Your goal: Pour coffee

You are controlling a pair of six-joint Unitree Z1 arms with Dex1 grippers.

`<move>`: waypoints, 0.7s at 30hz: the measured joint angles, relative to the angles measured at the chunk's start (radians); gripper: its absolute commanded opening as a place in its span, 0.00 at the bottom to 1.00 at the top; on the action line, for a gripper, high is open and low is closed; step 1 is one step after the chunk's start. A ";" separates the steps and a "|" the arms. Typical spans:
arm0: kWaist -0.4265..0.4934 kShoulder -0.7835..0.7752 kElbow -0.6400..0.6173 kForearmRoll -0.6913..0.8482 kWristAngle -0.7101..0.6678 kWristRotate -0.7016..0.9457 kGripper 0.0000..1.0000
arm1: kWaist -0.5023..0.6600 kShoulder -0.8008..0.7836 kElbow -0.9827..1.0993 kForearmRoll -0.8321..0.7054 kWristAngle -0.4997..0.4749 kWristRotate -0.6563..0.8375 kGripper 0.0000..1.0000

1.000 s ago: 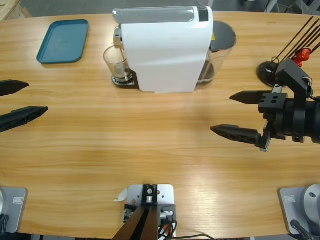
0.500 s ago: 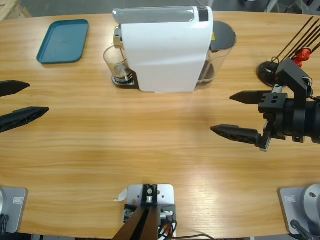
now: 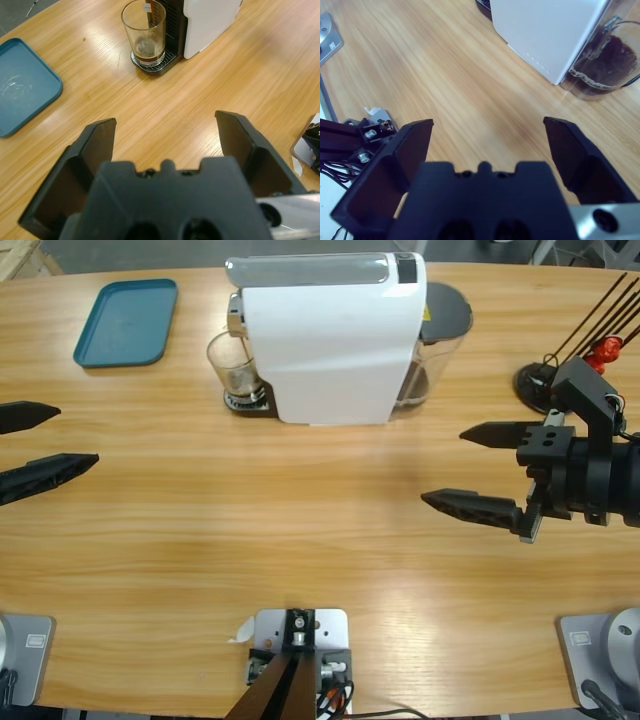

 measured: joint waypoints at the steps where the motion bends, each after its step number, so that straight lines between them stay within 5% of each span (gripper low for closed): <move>1: 0.000 0.000 0.000 0.000 0.000 0.000 0.86 | 0.000 0.000 0.000 0.000 0.000 0.000 1.00; 21: 0.000 0.012 0.000 0.000 0.000 0.000 0.86 | 0.000 0.000 0.000 0.000 0.000 0.000 1.00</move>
